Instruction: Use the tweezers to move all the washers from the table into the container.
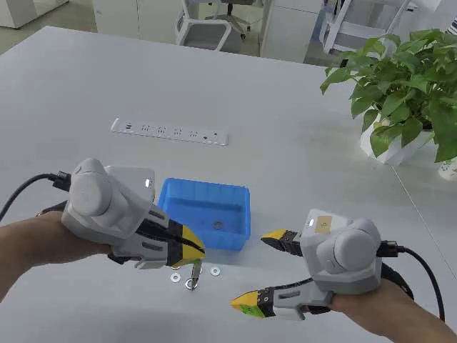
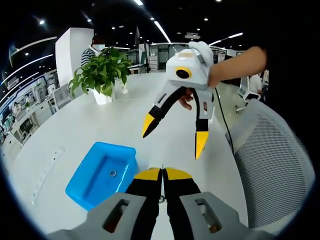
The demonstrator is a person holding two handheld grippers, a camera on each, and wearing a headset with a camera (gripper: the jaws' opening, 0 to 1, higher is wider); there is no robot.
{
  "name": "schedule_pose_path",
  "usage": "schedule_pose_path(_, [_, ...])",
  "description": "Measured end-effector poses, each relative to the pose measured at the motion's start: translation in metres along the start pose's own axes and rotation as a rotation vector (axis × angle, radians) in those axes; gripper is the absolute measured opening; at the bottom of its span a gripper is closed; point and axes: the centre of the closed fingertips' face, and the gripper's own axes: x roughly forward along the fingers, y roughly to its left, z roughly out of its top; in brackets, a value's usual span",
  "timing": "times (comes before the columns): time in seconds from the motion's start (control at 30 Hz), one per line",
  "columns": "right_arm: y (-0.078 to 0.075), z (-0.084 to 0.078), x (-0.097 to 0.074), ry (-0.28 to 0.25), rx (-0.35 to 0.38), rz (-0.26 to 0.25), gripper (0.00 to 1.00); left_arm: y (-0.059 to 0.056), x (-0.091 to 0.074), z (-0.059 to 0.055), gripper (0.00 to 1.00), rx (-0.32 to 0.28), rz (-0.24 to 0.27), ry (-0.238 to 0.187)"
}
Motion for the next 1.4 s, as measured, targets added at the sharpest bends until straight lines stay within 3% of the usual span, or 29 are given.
schedule_pose_path(0.7, [0.018,0.015,0.033,-0.015,-0.142,0.162,0.35,-0.004,0.0,0.001,0.05,0.003,-0.028,0.008])
schedule_pose_path(1.4, [0.033,0.015,0.07,0.036,-0.286,0.289,0.15,-0.005,0.001,0.001,0.05,0.0,-0.045,0.017])
